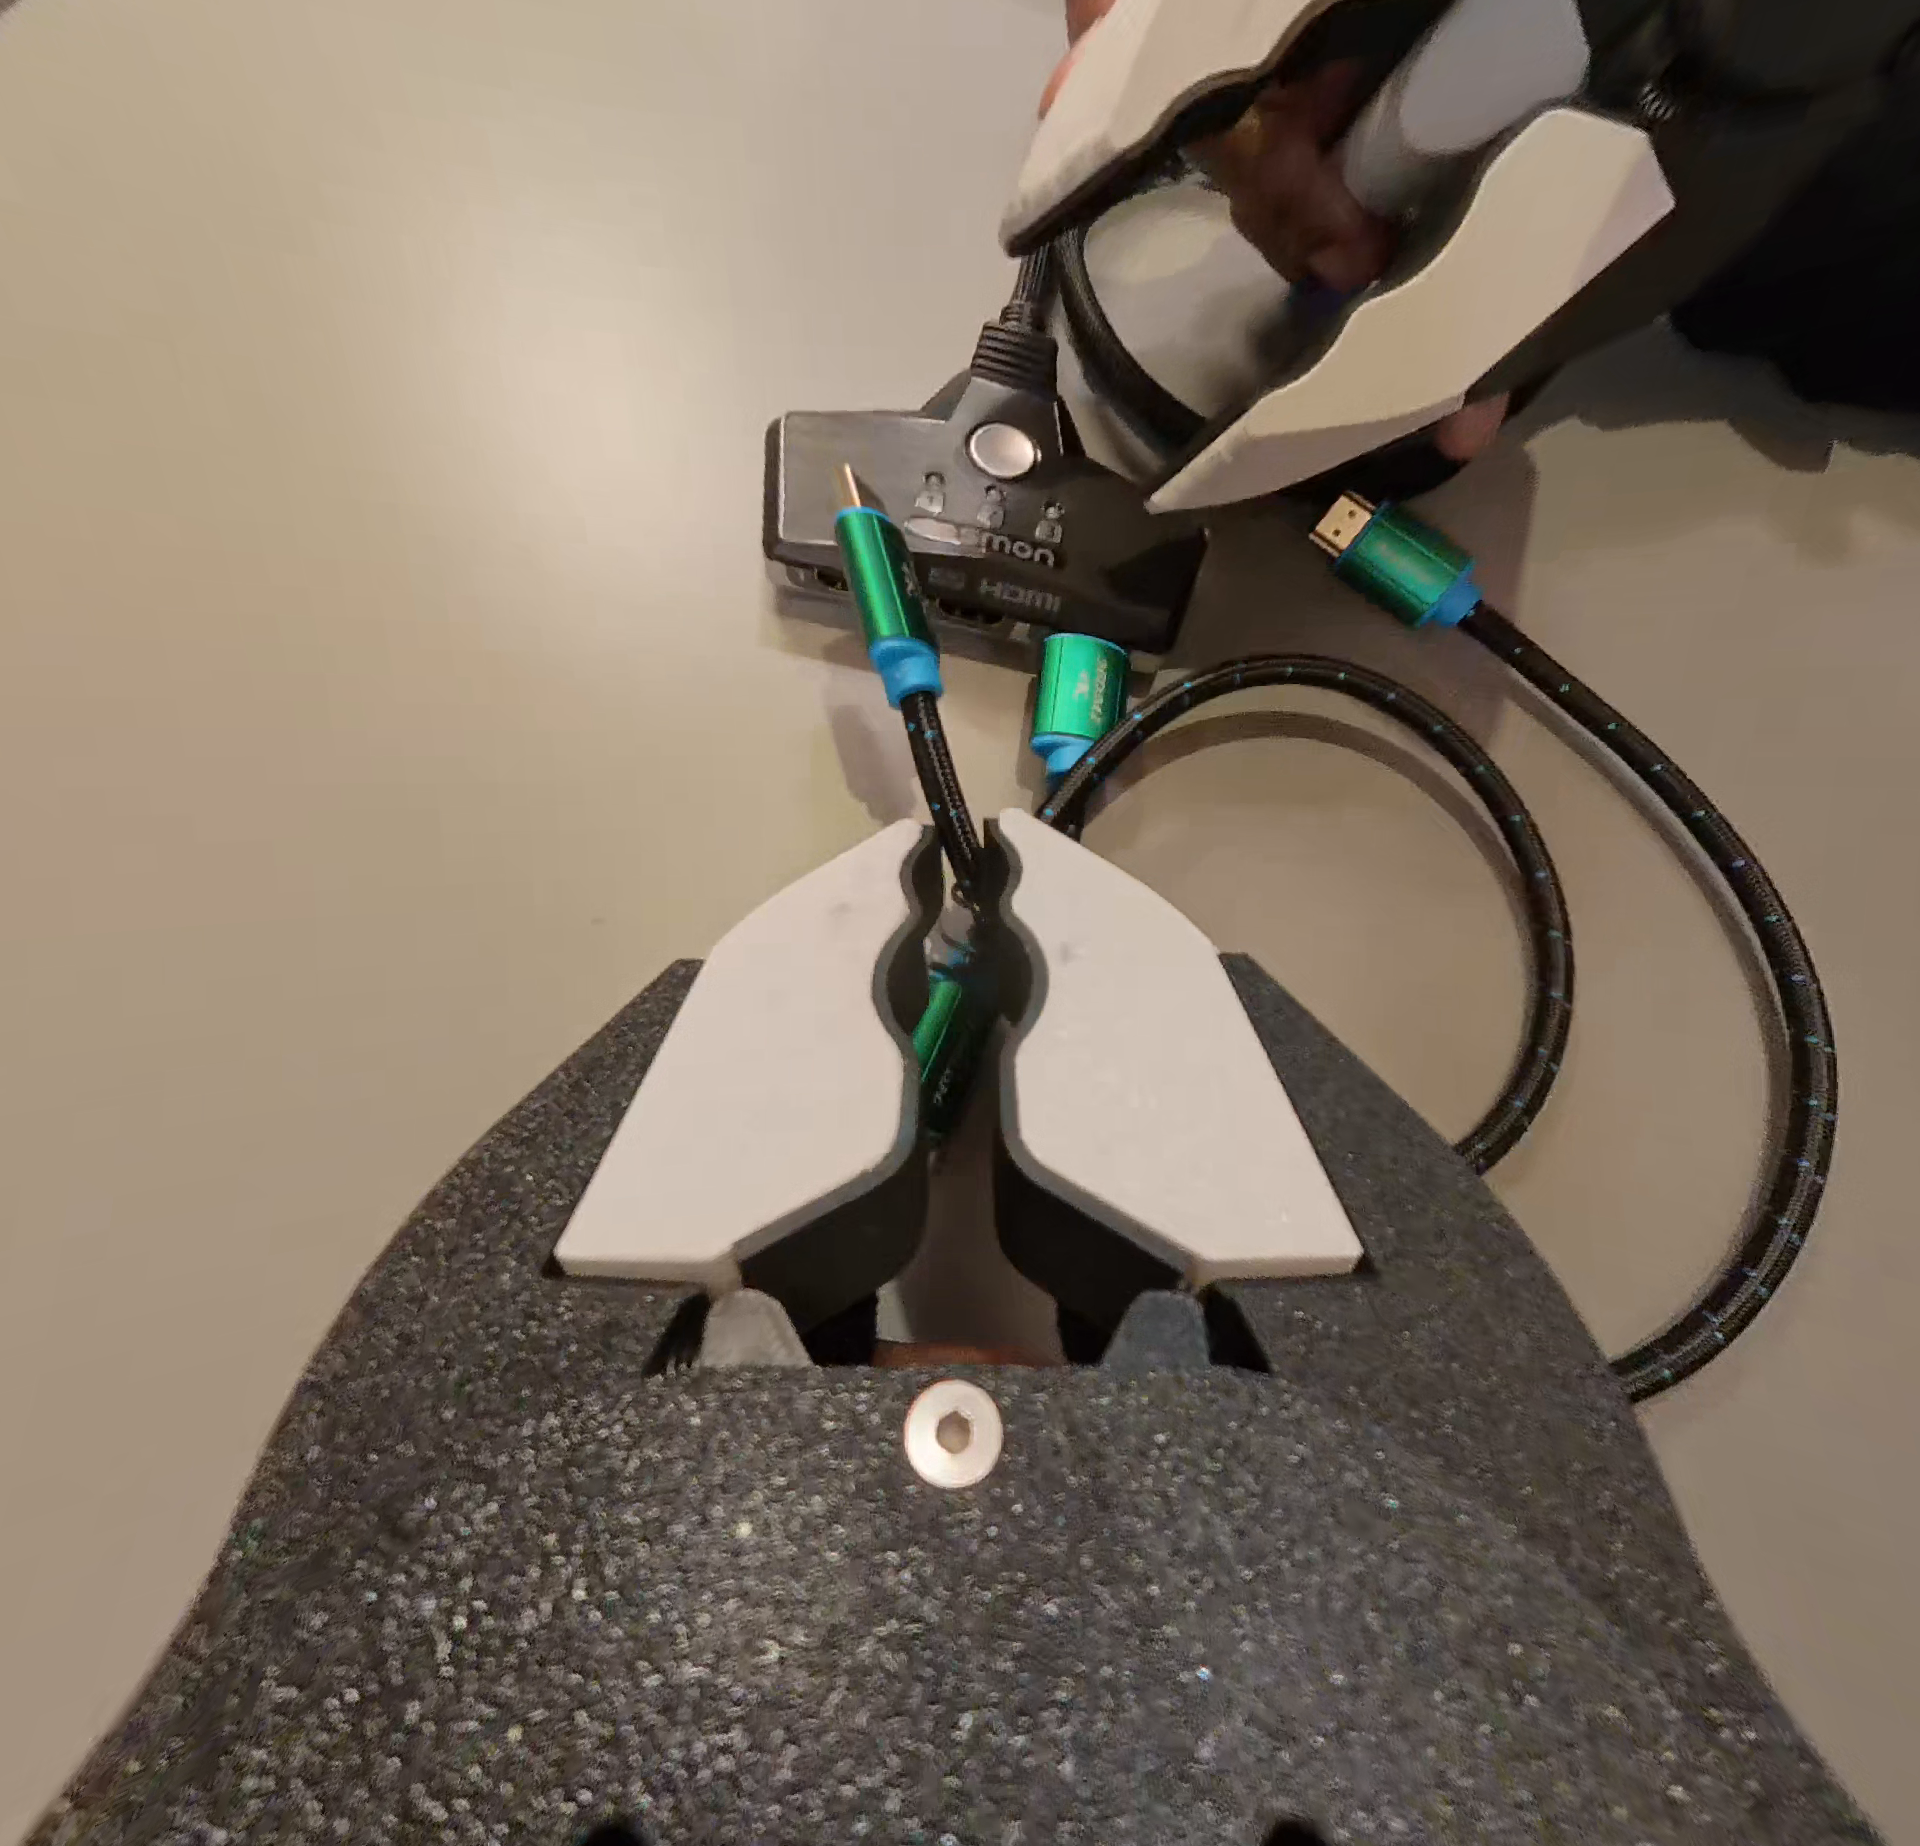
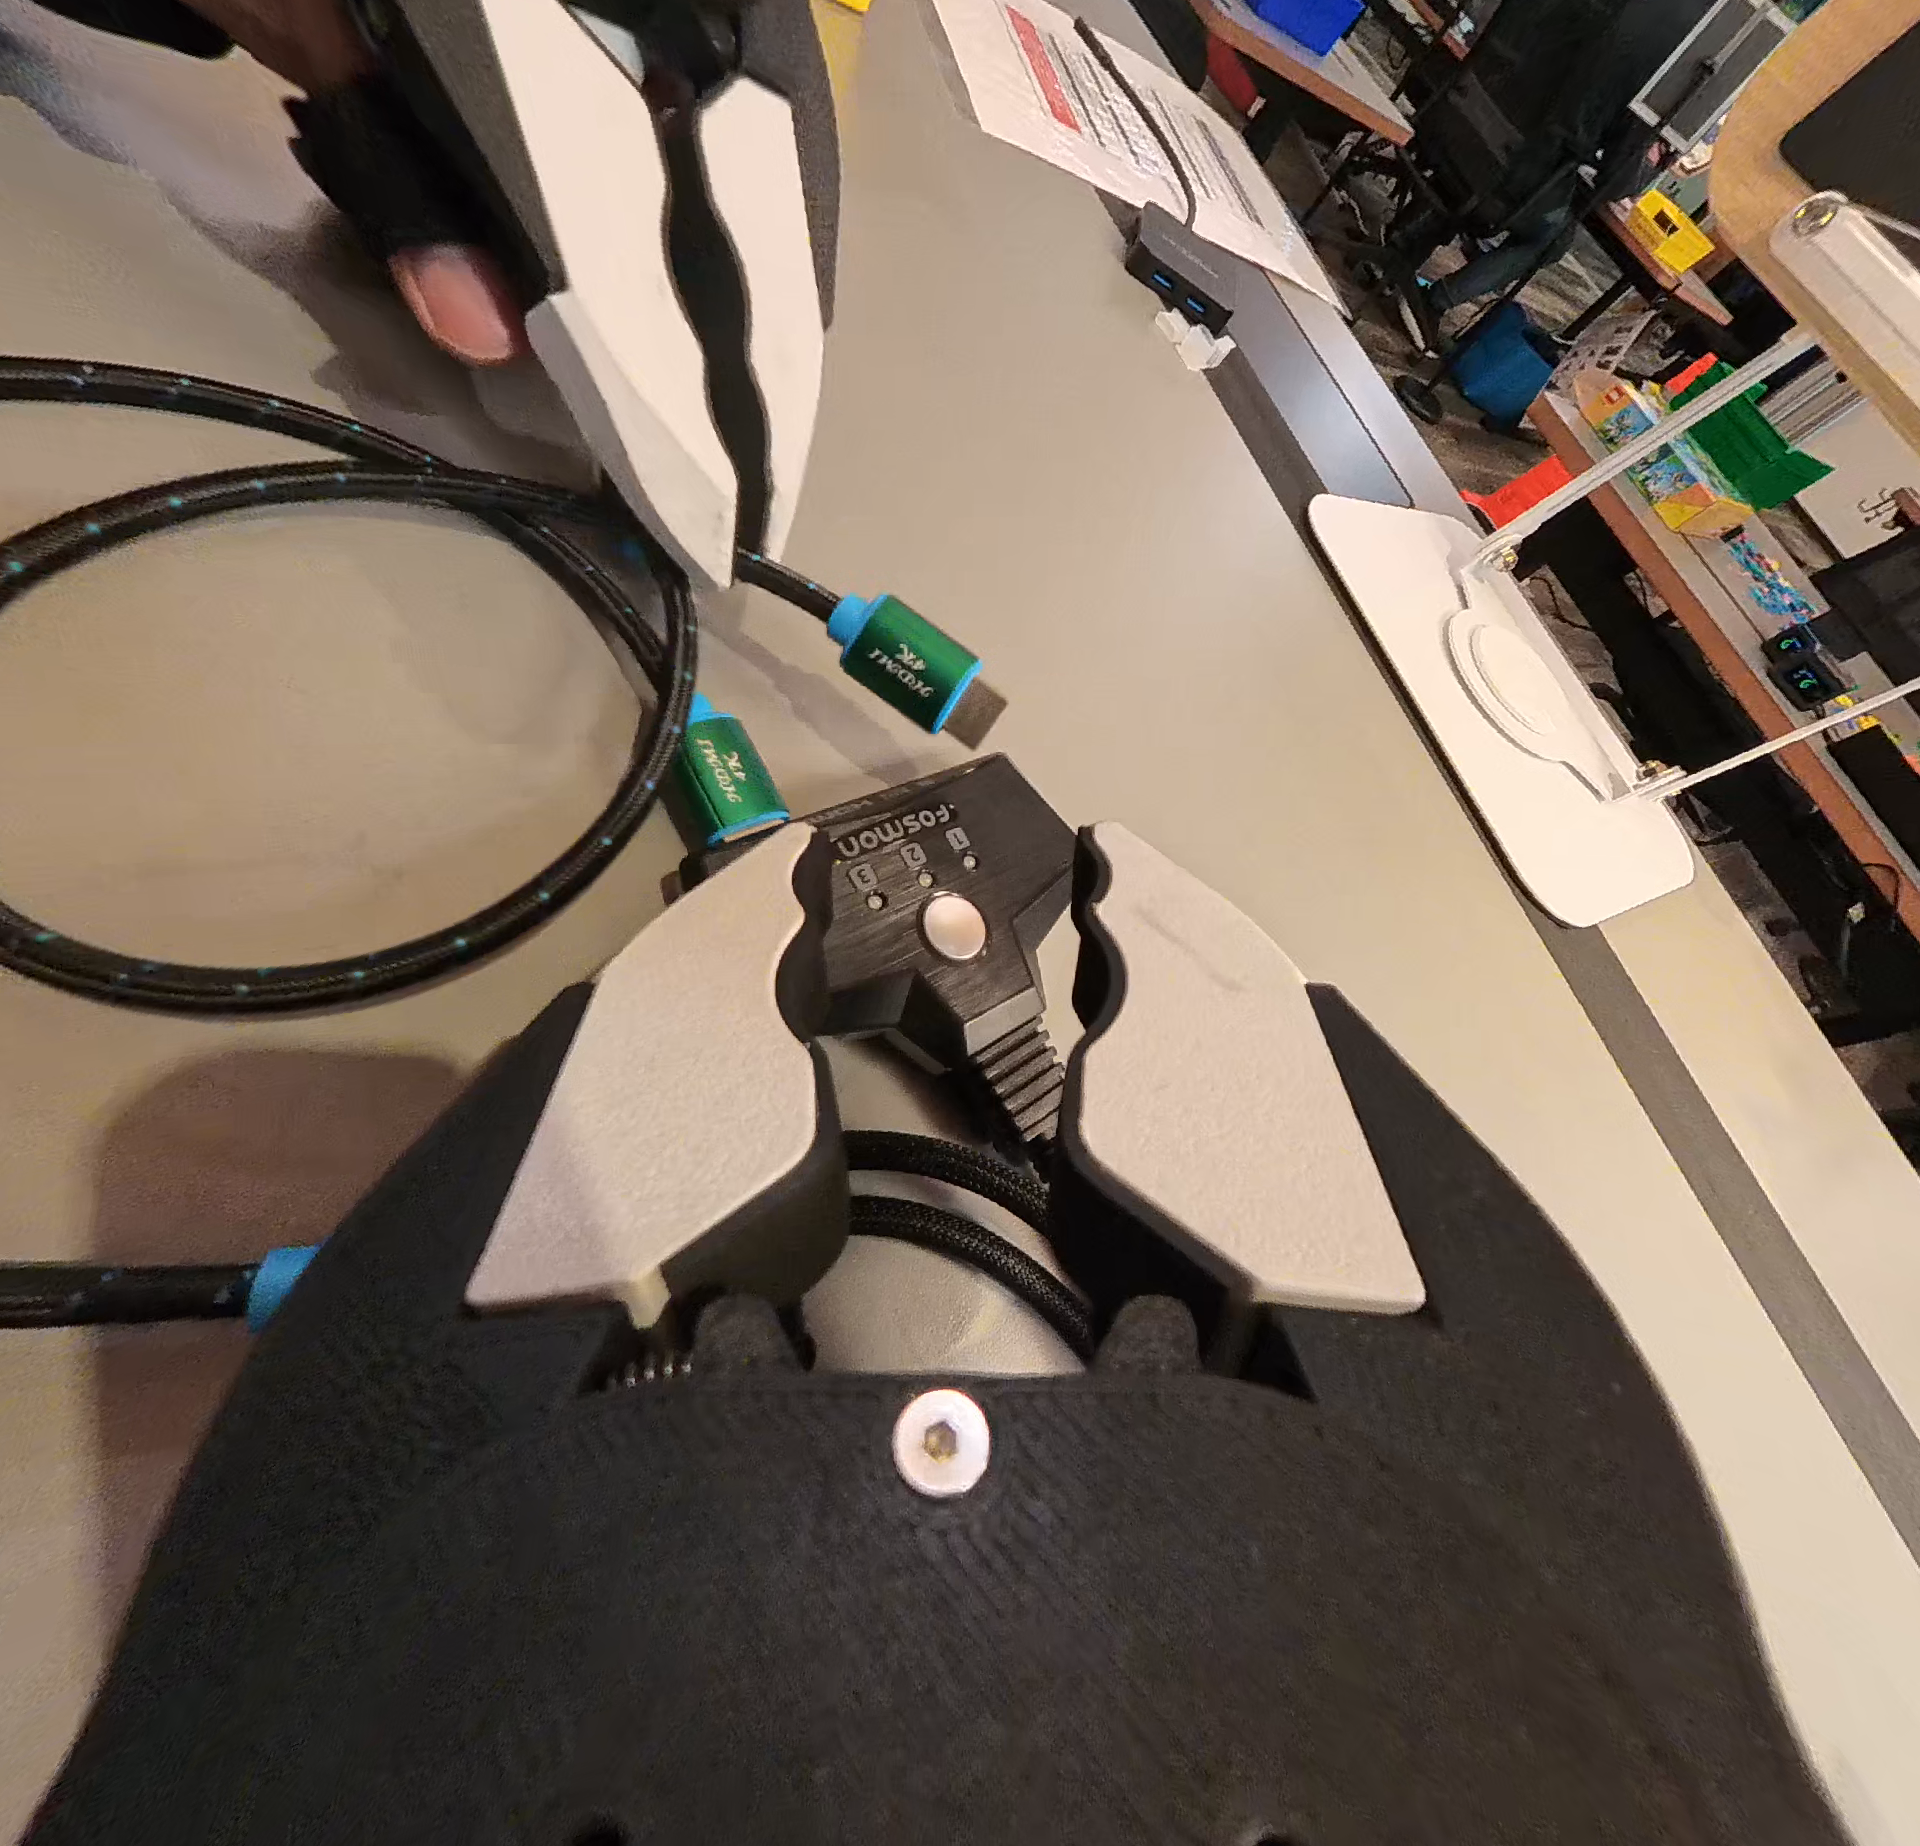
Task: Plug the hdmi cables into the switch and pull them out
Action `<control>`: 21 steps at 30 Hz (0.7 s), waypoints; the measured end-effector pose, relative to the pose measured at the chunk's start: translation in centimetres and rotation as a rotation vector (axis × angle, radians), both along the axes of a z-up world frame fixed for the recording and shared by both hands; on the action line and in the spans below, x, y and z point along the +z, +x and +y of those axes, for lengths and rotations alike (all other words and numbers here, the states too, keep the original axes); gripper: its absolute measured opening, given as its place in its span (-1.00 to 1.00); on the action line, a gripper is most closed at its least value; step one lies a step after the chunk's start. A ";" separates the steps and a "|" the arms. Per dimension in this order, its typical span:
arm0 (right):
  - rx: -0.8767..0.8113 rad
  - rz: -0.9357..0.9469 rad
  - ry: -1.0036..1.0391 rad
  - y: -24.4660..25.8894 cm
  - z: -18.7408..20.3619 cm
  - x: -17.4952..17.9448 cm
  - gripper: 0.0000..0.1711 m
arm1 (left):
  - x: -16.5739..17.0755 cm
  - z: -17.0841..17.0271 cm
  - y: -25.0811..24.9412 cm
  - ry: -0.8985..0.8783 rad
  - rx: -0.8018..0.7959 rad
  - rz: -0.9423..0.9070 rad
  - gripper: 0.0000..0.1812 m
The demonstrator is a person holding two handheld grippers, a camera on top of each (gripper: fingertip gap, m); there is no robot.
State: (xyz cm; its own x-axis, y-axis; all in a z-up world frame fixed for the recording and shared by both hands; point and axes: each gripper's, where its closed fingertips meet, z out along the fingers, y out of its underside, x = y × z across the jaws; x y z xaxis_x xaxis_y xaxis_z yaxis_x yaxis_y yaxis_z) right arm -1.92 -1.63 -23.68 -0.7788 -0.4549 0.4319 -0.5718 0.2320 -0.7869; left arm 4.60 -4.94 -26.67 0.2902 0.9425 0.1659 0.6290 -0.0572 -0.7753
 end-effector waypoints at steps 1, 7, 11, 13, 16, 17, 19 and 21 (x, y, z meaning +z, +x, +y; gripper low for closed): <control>0.002 0.002 0.003 0.0 0.0 0.0 -0.48 | 0.1 0.1 0.0 -0.011 -0.008 0.011 -0.92; 0.020 0.084 0.003 -0.4 -0.8 0.5 -0.47 | 0.1 0.5 0.2 -0.007 -0.046 0.005 -0.92; 0.071 0.222 -0.022 -0.4 -2.1 1.2 -0.47 | 0.9 0.5 0.2 0.083 -0.083 0.031 -0.92; 0.116 0.316 -0.037 -0.1 -2.7 1.1 -0.46 | 1.3 0.4 0.1 0.144 -0.112 0.022 -0.92; 0.156 0.419 -0.075 0.1 -3.6 0.7 -0.41 | 1.5 0.1 -0.1 0.203 -0.169 -0.010 -0.93; 0.165 0.435 -0.090 0.4 -3.8 0.6 -0.41 | 1.5 0.1 -0.2 0.223 -0.183 -0.013 -0.93; 0.181 0.466 -0.129 0.9 -3.9 0.4 -0.42 | 1.5 0.4 -0.4 0.260 -0.205 -0.015 -0.93; 0.207 0.524 -0.174 1.6 -3.9 0.0 -0.48 | 1.3 0.8 -0.2 0.269 -0.236 -0.032 -0.93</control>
State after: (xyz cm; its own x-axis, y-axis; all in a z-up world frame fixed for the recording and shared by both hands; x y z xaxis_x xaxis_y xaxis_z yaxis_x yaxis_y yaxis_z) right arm -0.32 -5.49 -23.64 -0.3435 -0.4627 0.8172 -0.9145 -0.0332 -0.4032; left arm 4.37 -4.10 -25.34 0.4855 0.7714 0.4114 0.6467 -0.0002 -0.7628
